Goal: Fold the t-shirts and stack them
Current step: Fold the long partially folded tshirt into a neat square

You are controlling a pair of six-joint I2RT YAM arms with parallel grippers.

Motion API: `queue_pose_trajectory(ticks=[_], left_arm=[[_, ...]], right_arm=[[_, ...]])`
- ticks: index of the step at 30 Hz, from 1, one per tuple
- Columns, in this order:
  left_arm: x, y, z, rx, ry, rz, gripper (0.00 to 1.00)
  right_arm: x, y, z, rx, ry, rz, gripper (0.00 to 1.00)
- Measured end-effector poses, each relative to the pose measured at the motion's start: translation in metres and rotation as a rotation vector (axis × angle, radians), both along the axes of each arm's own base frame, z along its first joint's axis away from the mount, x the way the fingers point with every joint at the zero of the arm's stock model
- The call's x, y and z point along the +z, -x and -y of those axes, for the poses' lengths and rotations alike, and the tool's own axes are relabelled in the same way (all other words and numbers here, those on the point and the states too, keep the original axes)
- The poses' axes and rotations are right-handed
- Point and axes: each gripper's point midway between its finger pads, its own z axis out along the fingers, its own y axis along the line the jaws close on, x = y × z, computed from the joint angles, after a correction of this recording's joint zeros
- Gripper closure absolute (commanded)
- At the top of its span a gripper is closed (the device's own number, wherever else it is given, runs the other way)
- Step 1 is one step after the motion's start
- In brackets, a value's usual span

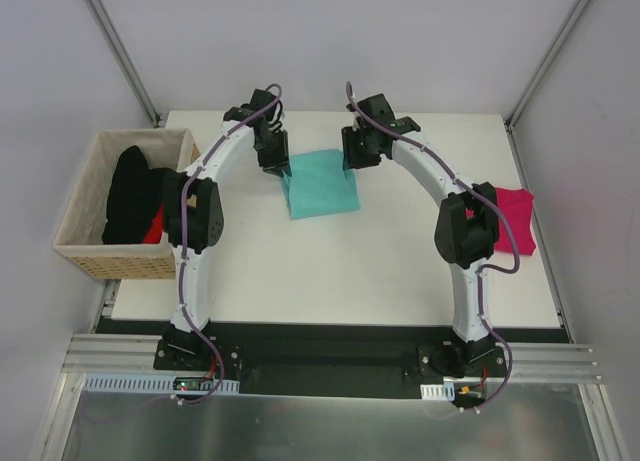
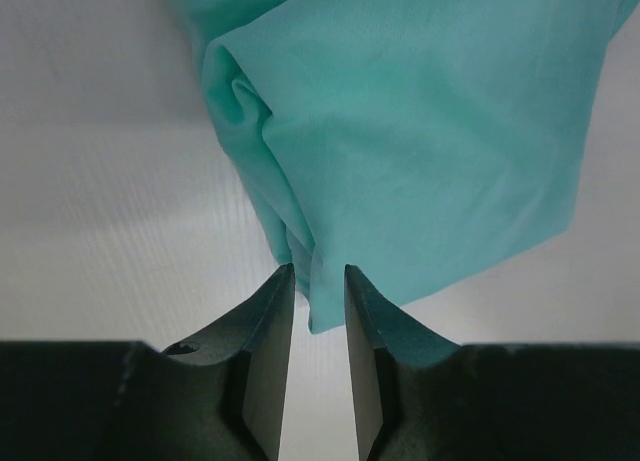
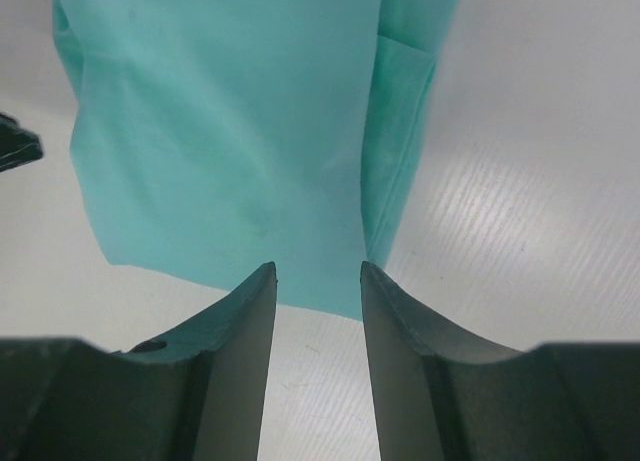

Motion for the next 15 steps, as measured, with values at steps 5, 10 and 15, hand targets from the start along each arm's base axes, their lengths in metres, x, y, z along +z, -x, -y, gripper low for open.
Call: queue_pose_trajectory(ticks=[5, 10, 15], left_arm=[[-0.019, -0.008, 0.006, -0.009, 0.013, -0.030, 0.88], [-0.031, -0.016, 0.006, -0.009, 0.035, -0.049, 1.00], [-0.036, -0.028, 0.002, 0.000, 0.063, -0.052, 1.00]], right_arm=[[-0.003, 0.013, -0.019, 0.043, 0.000, -0.013, 0.58], [-0.004, 0.022, -0.029, 0.069, 0.002, -0.023, 0.58], [-0.004, 0.023, -0.024, 0.061, 0.010, -0.034, 0.58]])
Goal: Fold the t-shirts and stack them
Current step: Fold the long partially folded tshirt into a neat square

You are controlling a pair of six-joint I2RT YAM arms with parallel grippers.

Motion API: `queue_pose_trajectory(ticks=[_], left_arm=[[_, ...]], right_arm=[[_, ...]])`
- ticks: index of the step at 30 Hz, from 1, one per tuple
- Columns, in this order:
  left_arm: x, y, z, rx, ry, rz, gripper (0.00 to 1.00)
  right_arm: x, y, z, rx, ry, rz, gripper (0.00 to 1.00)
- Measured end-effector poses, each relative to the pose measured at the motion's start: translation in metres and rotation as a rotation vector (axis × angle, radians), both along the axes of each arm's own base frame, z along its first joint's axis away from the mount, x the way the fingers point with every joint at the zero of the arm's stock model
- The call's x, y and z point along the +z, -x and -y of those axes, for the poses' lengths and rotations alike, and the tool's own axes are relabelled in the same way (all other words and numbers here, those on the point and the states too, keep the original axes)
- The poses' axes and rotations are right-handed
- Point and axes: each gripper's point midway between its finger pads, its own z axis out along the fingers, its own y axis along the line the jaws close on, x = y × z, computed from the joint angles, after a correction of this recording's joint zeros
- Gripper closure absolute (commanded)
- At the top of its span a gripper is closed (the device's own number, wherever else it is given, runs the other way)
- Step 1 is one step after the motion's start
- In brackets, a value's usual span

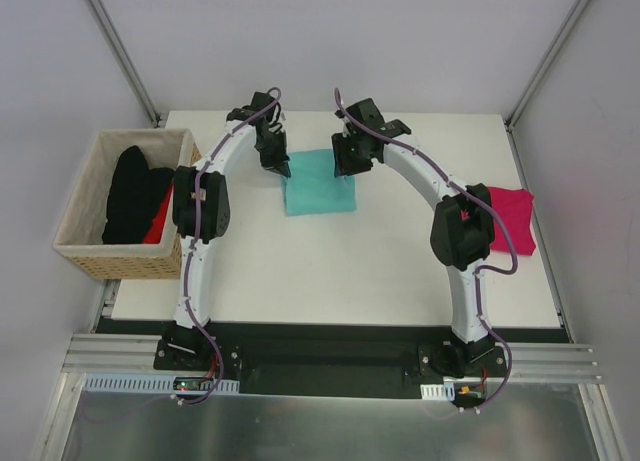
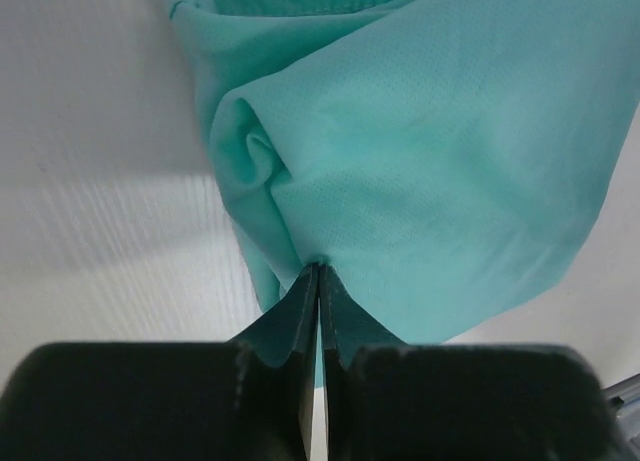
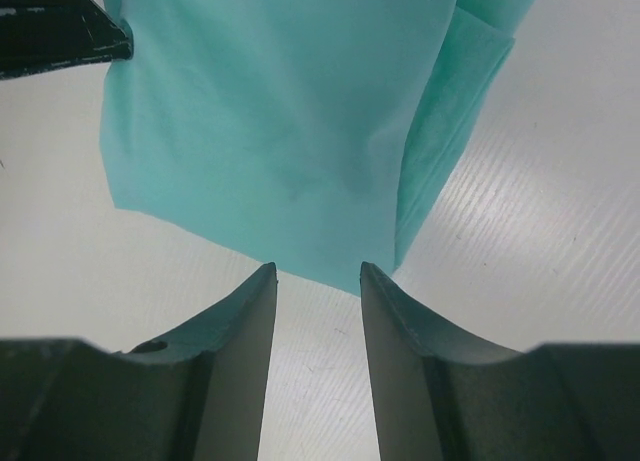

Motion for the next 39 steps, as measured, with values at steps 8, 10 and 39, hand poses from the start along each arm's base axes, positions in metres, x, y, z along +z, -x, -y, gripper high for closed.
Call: queue_pose_trajectory(ticks=[8, 10, 39], left_arm=[[-0.005, -0.015, -0.005, 0.014, 0.046, 0.000, 0.58], [-0.006, -0.015, -0.004, 0.013, 0.054, -0.005, 0.48], [0.096, 0.024, 0.004, -0.008, 0.082, 0.137, 0.37]], right_arm=[[0.005, -0.001, 0.003, -0.008, 0.010, 0.004, 0.58], [0.004, 0.000, 0.004, -0.010, 0.015, 0.001, 0.58], [0.035, -0.026, 0.000, -0.004, 0.006, 0.109, 0.66]])
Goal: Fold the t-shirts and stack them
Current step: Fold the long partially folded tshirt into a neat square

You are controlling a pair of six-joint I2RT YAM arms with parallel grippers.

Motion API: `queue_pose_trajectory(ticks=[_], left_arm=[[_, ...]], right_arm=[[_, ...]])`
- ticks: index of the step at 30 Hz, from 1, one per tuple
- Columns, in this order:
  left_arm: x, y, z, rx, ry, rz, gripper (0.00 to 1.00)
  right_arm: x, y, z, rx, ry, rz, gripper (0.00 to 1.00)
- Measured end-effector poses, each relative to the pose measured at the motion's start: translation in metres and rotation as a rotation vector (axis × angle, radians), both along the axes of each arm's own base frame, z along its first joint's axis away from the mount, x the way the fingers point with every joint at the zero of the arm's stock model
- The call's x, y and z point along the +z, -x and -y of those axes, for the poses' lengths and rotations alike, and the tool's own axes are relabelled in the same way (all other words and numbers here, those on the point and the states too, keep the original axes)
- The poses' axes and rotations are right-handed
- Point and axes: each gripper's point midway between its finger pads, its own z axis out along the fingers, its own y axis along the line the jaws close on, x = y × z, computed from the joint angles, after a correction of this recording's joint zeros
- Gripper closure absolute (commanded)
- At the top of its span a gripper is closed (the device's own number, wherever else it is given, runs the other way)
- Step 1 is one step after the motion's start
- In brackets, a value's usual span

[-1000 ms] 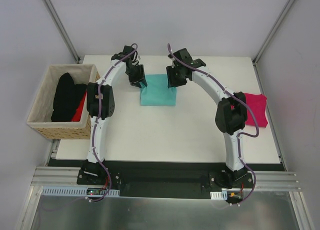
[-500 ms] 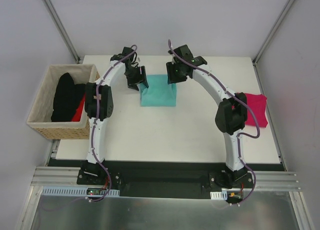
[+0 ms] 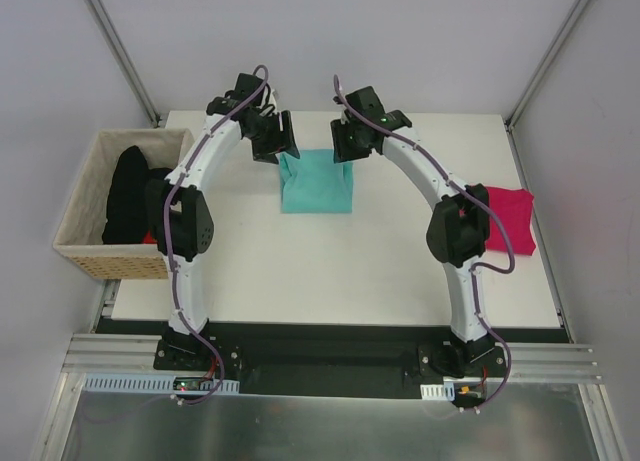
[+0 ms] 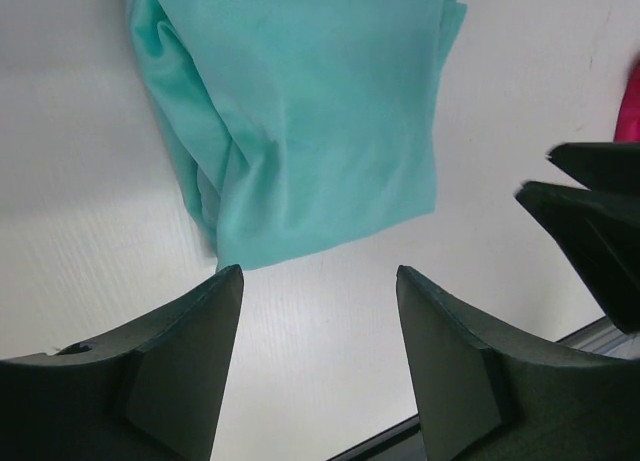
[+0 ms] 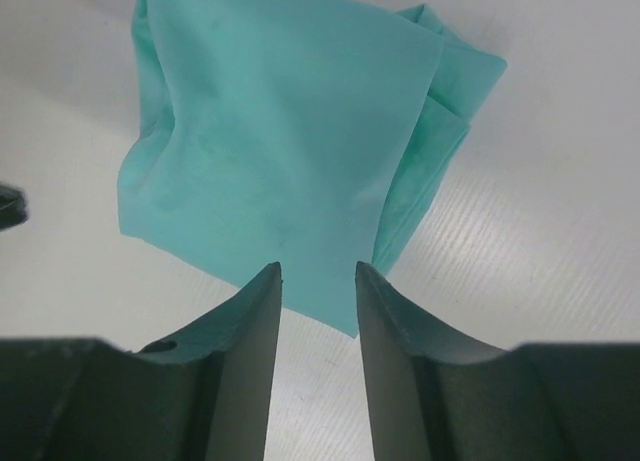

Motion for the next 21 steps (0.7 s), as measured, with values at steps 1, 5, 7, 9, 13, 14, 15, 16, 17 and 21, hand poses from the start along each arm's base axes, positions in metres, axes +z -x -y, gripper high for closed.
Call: queue_pose_trajectory(ticks=[1, 5, 7, 9, 13, 14, 15, 16, 17, 21], left_arm=[[0.003, 0.002, 0.000, 0.002, 0.002, 0.004, 0.37], [0.011, 0.014, -0.004, 0.012, -0.012, 0.011, 0.37], [0.012, 0.021, -0.007, 0.015, -0.019, 0.006, 0.37], [0.012, 0.026, -0.011, 0.022, -0.030, 0.003, 0.37], [0.010, 0.038, -0.017, 0.031, -0.050, -0.009, 0.37], [0.010, 0.040, -0.019, 0.035, -0.057, -0.012, 0.37], [0.009, 0.042, -0.021, 0.039, -0.064, -0.013, 0.37], [0.010, 0.044, -0.022, 0.041, -0.068, -0.013, 0.37], [0.010, 0.047, -0.023, 0.042, -0.070, -0.015, 0.37], [0.013, 0.051, -0.026, 0.050, -0.081, -0.009, 0.37]], right_arm=[[-0.006, -0.001, -0.002, 0.001, -0.003, -0.010, 0.75], [-0.035, -0.001, -0.007, 0.003, -0.004, -0.073, 0.86], [-0.051, 0.000, -0.009, 0.004, 0.000, -0.106, 0.89], [-0.063, 0.001, -0.010, 0.001, 0.005, -0.130, 0.90], [-0.075, -0.003, -0.012, -0.001, 0.010, -0.147, 0.91], [-0.075, -0.004, -0.012, -0.002, 0.007, -0.145, 0.91], [-0.075, -0.006, -0.013, -0.001, 0.003, -0.144, 0.91], [-0.075, -0.009, -0.014, -0.002, -0.003, -0.141, 0.91], [-0.073, -0.011, -0.015, -0.001, -0.012, -0.137, 0.91], [-0.074, -0.019, -0.018, -0.004, -0.041, -0.133, 0.94]])
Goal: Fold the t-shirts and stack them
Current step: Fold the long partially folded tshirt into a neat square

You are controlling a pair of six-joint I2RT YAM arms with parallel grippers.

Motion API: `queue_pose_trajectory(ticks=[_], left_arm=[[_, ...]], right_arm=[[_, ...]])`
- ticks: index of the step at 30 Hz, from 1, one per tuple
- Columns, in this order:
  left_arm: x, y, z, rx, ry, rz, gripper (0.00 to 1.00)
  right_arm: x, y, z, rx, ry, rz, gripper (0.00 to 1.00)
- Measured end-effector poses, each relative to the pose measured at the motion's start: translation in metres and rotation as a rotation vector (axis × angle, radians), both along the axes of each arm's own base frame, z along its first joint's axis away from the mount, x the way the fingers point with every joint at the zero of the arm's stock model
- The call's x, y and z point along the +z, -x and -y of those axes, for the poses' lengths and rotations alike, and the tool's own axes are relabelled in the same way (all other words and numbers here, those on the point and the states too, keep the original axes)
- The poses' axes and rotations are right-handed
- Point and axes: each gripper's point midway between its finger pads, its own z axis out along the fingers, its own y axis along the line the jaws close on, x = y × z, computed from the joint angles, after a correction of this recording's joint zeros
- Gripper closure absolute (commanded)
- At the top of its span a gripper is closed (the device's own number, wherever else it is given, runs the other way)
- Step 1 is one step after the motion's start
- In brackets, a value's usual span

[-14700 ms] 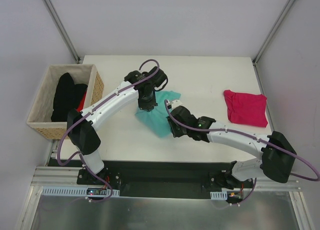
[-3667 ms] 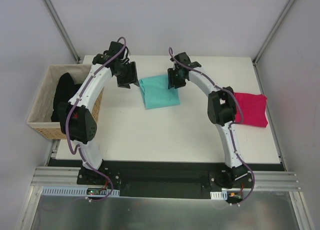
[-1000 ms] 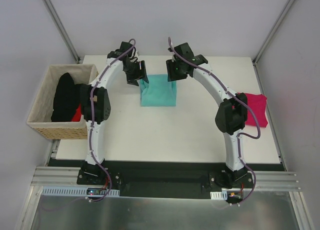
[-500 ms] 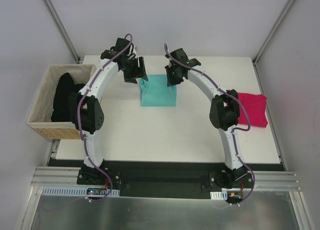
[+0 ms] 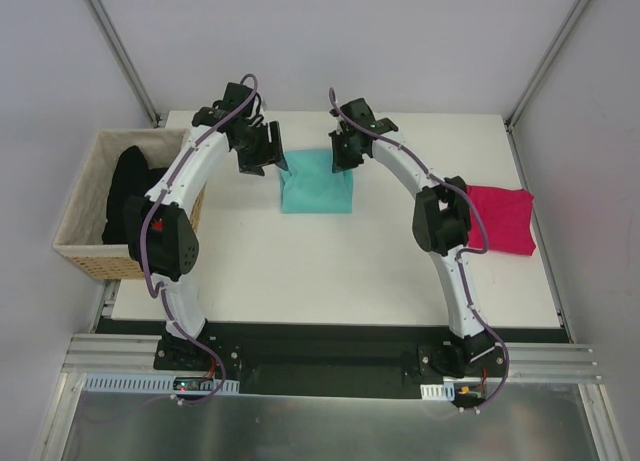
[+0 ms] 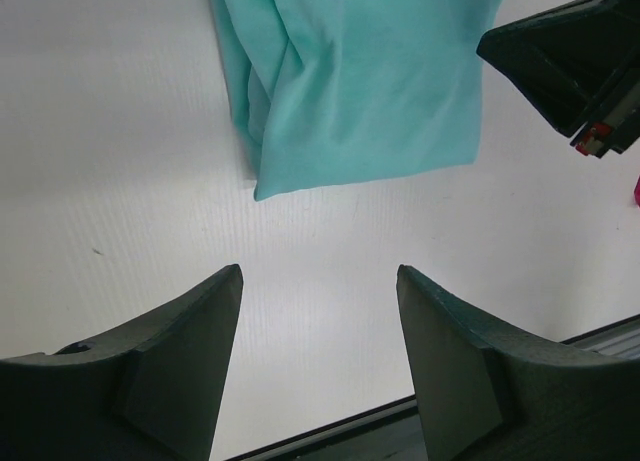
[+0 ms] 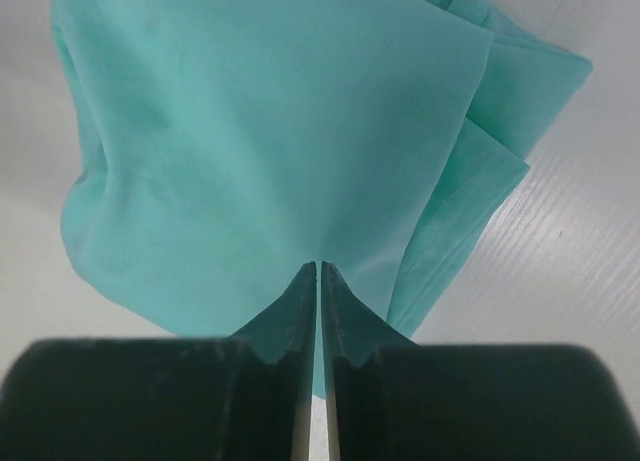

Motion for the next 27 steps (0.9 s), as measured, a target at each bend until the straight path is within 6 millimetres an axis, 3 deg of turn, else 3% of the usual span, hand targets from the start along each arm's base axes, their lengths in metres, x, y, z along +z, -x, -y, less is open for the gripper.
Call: queue_pose_trajectory(ticks=[3, 7, 12, 20, 27], left_arm=[[0.004, 0.001, -0.001, 0.001, 0.000, 0.009, 0.37], [0.004, 0.001, -0.001, 0.000, -0.004, 0.008, 0.37], [0.008, 0.001, -0.002, -0.005, -0.008, 0.012, 0.37], [0.014, -0.002, -0.002, -0.016, -0.014, 0.026, 0.37], [0.001, -0.004, -0.002, -0.017, -0.024, -0.010, 0.37]], right_arm=[[-0.012, -0.002, -0.002, -0.007, -0.016, -0.025, 0.96], [-0.032, 0.001, -0.003, -0.020, -0.019, -0.074, 0.92], [-0.030, -0.002, -0.006, -0.035, -0.036, -0.074, 0.85], [-0.030, -0.003, -0.009, -0.065, -0.055, -0.078, 0.84], [-0.059, 0.006, 0.004, -0.140, -0.004, -0.131, 0.86]])
